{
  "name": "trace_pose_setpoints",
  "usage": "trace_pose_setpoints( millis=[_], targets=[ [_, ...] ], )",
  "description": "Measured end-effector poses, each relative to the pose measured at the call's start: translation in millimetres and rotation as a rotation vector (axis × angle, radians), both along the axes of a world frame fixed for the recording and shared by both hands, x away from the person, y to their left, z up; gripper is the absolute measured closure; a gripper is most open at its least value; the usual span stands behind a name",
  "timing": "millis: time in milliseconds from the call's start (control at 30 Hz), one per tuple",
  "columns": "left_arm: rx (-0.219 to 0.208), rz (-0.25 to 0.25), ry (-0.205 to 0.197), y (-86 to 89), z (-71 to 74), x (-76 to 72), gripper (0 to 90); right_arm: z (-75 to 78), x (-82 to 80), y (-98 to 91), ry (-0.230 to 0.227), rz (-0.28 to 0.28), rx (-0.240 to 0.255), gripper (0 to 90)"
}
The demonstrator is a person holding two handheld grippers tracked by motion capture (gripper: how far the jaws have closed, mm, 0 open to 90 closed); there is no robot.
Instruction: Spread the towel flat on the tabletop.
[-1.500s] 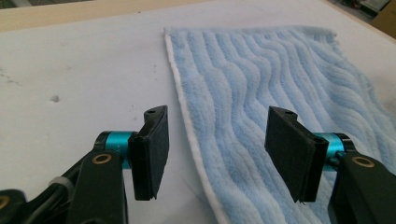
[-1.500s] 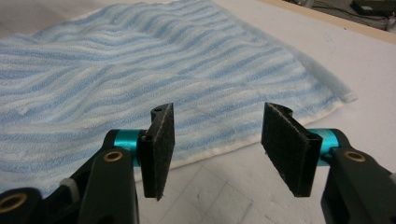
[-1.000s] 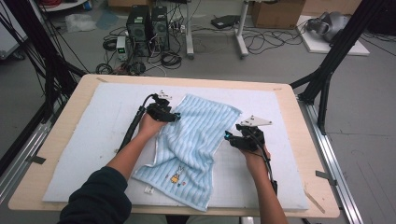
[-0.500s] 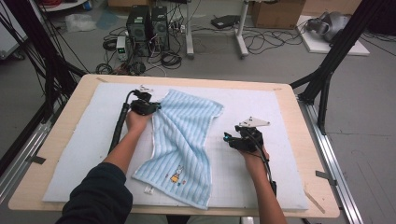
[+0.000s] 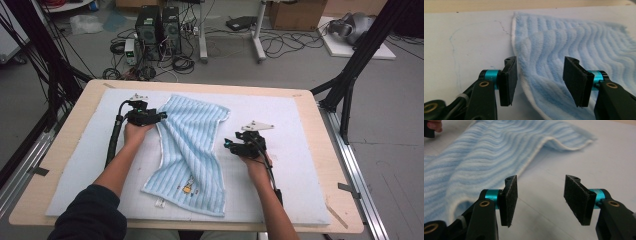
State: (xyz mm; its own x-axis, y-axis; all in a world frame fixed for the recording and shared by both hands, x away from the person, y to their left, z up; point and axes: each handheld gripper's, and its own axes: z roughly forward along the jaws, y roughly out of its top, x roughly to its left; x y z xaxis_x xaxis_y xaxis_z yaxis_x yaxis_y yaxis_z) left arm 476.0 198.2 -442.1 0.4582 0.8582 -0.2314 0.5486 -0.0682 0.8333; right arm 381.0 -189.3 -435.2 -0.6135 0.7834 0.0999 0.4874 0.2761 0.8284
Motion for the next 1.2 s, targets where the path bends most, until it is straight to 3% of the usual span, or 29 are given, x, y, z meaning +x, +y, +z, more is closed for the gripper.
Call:
trace_pose_setpoints(
  millis=[67,133,200,233,267,333,367,500,600,800,867,933,1033,1133,1167,1200],
  targets=[
    [0.006,-0.027,0.005,-0.5,3.5,-3.6,43.7,-4.5,8.9,16.1,0.024,0.03,-0.008,44.4],
    [0.005,-0.027,-0.02,-0.3,6.6,-8.2,43.9,-11.6,21.1,30.9,0.073,0.048,-0.033,44.7],
    [0.002,-0.027,-0.02,1.3,8.4,-11.4,44.0,-15.9,30.7,41.4,0.099,0.048,-0.06,50.5],
    [0.0,-0.028,-0.02,2.2,8.6,-13.0,44.0,-14.5,33.6,43.6,0.086,0.05,-0.045,54.4],
    [-0.003,-0.037,-0.019,2.9,8.3,-14.2,45.0,-13.7,37.0,45.1,0.096,0.061,-0.029,64.8],
    [-0.008,-0.043,-0.016,3.6,6.8,-16.5,46.7,-13.4,41.5,49.8,0.074,0.071,-0.118,81.5],
    [-0.008,-0.048,-0.013,3.8,5.9,-17.5,46.7,-13.4,43.8,49.8,0.062,0.068,-0.121,86.8],
    [0.01,-0.063,0.009,2.7,3.9,-20.6,46.4,-9.6,58.4,42.6,0.042,-0.012,-0.175,87.5],
    [0.03,-0.085,0.01,-0.9,4.7,-22.2,46.3,-6.2,73.0,29.9,0.047,-0.09,-0.159,87.5],
    [0.054,-0.136,0.024,-12.8,5.5,-27.0,44.9,-4.6,90.4,15.8,0.006,-0.248,-0.227,87.4],
    [0.064,-0.159,0.046,-15.9,4.2,-28.3,43.8,-5.0,91.1,11.4,0.012,-0.277,-0.205,86.6],
    [0.085,-0.189,0.07,-19.9,2.1,-30.6,41.7,-4.4,89.5,9.9,0.022,-0.269,-0.194,78.0],
    [0.083,-0.189,0.056,-24.8,-3.9,-36.3,42.6,0.4,80.1,8.7,0.02,-0.232,-0.145,67.8],
    [0.119,-0.202,0.035,-27.7,-9.1,-42.0,45.3,4.0,65.3,6.4,0.012,-0.187,-0.118,59.4],
    [0.113,-0.229,0.036,-28.6,-9.0,-43.0,53.4,4.6,59.3,5.4,0.019,-0.176,-0.111,58.1],
    [0.132,-0.245,0.032,-30.4,-8.9,-44.0,62.3,4.7,53.3,4.4,0.024,-0.164,-0.106,55.7]
  ],
)
